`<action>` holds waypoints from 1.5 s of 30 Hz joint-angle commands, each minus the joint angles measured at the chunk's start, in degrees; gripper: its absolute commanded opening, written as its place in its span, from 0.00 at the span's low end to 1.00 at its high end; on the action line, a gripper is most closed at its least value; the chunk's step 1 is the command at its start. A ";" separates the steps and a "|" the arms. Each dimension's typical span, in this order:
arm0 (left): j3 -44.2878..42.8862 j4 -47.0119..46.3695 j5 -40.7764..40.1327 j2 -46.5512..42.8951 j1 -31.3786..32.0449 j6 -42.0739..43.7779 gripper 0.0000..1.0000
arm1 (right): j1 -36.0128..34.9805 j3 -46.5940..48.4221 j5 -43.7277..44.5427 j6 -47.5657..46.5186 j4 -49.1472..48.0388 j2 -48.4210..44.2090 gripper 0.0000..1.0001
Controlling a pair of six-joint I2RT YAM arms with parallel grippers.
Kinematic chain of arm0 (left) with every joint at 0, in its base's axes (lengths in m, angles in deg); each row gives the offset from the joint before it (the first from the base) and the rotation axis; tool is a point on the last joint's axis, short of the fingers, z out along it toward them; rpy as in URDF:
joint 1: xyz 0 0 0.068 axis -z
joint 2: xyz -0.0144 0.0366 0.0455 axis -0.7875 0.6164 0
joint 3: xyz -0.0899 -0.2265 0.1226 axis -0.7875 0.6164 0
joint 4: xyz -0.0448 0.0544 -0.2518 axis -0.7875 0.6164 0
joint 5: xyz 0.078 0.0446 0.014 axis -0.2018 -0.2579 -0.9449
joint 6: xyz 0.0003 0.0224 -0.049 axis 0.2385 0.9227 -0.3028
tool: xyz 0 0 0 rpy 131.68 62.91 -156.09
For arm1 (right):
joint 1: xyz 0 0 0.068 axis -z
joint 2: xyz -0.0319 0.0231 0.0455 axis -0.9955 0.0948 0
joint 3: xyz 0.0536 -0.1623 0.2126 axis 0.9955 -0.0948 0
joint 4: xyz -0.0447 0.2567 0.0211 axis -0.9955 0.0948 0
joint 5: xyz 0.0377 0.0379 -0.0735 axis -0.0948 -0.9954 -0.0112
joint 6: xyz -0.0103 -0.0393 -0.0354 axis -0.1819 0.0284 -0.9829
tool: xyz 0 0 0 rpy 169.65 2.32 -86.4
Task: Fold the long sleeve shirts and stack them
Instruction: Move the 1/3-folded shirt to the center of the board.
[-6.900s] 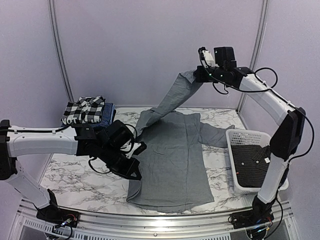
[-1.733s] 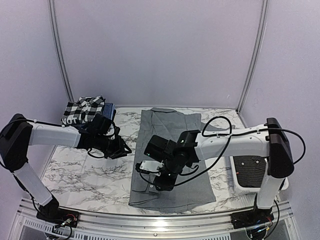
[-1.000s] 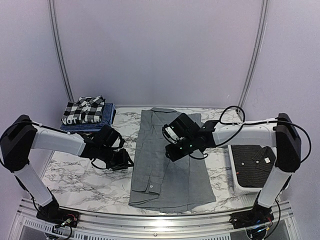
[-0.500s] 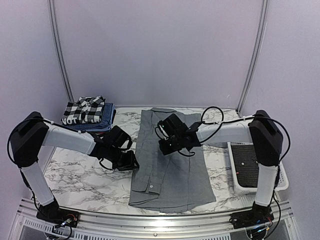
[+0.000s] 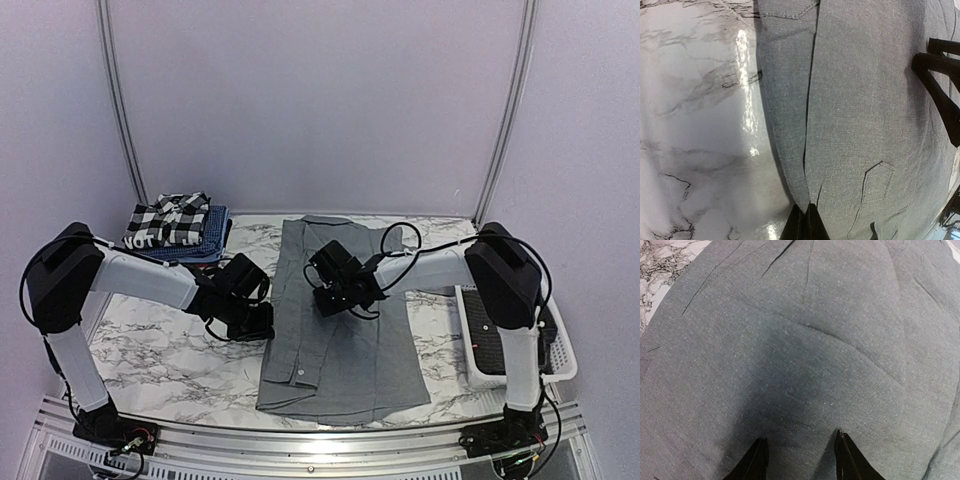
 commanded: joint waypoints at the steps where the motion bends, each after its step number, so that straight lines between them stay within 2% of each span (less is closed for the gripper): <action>1: 0.82 5.03 -3.25 0.90 -0.39 0.01 0.00 | -0.26 4.53 1.30 0.76 -0.34 2.82 0.43; 12: 7.52 4.95 -2.58 -5.25 -6.13 2.90 0.00 | -2.31 17.07 -1.23 1.30 2.69 10.87 0.43; 18: 11.89 5.20 -1.62 -9.18 -8.96 4.29 0.00 | -3.24 20.36 -2.94 2.75 3.81 11.90 0.45; 36: 14.69 4.60 -0.28 -12.84 -9.27 2.20 0.00 | -3.54 26.31 -8.54 3.05 3.74 16.54 0.49; 45: 13.86 3.73 -0.68 -10.87 -9.35 2.28 0.00 | -2.67 30.56 -9.35 2.24 3.85 21.54 0.49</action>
